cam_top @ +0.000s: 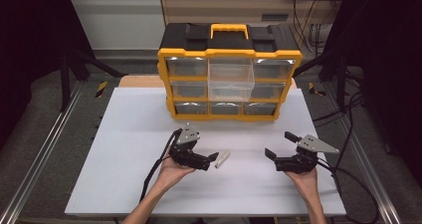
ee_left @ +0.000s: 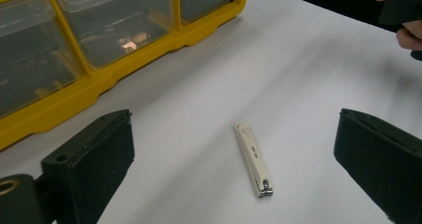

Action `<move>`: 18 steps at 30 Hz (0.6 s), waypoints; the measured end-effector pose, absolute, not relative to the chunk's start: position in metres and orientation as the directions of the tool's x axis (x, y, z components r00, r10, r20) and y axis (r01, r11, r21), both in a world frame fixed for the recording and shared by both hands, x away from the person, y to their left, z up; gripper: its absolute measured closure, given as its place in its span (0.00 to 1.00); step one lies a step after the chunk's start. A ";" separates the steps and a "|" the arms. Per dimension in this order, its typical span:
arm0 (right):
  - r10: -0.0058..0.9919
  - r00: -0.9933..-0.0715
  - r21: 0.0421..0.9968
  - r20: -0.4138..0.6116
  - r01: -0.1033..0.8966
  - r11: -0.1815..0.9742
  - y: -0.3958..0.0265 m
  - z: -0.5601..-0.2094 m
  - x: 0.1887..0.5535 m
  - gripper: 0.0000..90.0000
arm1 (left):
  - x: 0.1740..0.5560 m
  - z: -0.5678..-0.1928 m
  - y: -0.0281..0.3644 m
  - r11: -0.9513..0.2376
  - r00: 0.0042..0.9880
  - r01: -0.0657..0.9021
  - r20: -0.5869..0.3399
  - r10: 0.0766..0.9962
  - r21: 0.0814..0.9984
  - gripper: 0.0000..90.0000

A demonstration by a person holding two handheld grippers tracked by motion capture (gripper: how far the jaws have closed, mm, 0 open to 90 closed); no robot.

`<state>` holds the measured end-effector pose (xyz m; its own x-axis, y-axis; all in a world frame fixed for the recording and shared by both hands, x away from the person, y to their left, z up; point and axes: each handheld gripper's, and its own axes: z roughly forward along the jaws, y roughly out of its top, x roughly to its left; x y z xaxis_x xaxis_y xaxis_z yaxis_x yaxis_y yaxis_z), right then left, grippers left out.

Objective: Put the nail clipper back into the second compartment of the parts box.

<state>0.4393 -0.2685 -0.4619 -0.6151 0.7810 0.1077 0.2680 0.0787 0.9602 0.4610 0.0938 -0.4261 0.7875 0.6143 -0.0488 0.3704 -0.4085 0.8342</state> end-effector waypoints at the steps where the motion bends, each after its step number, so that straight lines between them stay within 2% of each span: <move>1: 0.780 -0.616 0.960 0.109 0.268 0.077 -0.269 -0.462 0.439 0.00 | 0.461 -0.427 0.092 -0.412 0.789 0.374 -0.051 0.612 0.831 0.03; 18: 0.781 -0.614 0.960 0.112 0.271 0.076 -0.269 -0.462 0.440 0.00 | 0.465 -0.446 0.063 -0.492 0.793 0.416 -0.040 0.608 0.765 0.05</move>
<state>0.4403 -0.2687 -0.4619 -0.6143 0.7812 0.1117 0.2712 0.0761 0.9595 0.4651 0.0628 -0.4459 0.7927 0.6082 -0.0405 0.4163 -0.4918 0.7647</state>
